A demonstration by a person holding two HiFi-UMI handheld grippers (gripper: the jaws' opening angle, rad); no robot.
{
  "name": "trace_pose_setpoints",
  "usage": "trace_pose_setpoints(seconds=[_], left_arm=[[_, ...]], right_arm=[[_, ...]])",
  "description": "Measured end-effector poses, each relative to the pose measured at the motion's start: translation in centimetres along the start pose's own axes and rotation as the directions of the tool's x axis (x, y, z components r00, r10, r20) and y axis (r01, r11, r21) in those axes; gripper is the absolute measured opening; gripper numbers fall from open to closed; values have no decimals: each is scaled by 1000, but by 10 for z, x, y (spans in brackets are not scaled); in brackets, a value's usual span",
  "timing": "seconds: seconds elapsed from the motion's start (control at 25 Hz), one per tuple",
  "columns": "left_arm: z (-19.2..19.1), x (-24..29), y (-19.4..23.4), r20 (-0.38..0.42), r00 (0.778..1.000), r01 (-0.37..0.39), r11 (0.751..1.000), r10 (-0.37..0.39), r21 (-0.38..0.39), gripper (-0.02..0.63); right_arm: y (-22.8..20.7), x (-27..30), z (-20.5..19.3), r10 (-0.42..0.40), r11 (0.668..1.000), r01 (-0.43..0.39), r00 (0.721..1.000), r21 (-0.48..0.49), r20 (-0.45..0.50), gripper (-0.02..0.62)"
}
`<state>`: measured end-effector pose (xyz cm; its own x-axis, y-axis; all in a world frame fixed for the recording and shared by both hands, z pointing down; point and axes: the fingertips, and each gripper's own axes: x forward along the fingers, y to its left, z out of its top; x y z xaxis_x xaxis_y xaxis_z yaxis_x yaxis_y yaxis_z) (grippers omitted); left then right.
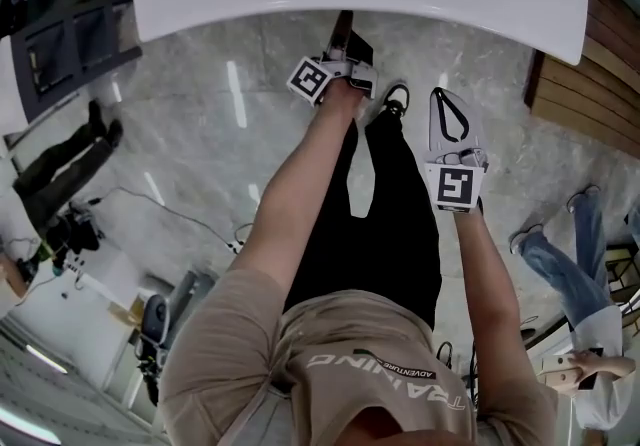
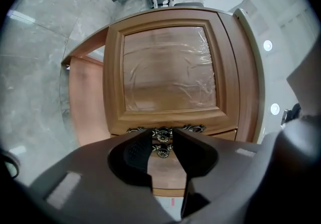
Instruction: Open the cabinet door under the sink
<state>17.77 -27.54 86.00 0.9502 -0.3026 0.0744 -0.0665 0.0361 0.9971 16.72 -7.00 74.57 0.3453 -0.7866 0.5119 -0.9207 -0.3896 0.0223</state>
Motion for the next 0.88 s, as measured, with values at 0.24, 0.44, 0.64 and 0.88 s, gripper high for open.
trace_pose_setpoints(seconds=[0.24,0.44,0.64,0.88], left_arm=[[1,15,2,29,998,64,996,-62,-66,124],[2,13,0,90,991,110,988,-100,-109,103],[1,15,2,160,981,134,979,-109,-156,103],[1,17,1,135,987,106,988,-90,-117,101]], right_arm=[[-7,-2,-6,10,1000,-11,999,-5,-39,2],[-12,-7,-18,7,1000,-4,997,31,-74,2],[-16,-1,-22,9,998,-5,997,60,-74,2],[-15,4,-22,40,997,-36,997,68,-64,2]])
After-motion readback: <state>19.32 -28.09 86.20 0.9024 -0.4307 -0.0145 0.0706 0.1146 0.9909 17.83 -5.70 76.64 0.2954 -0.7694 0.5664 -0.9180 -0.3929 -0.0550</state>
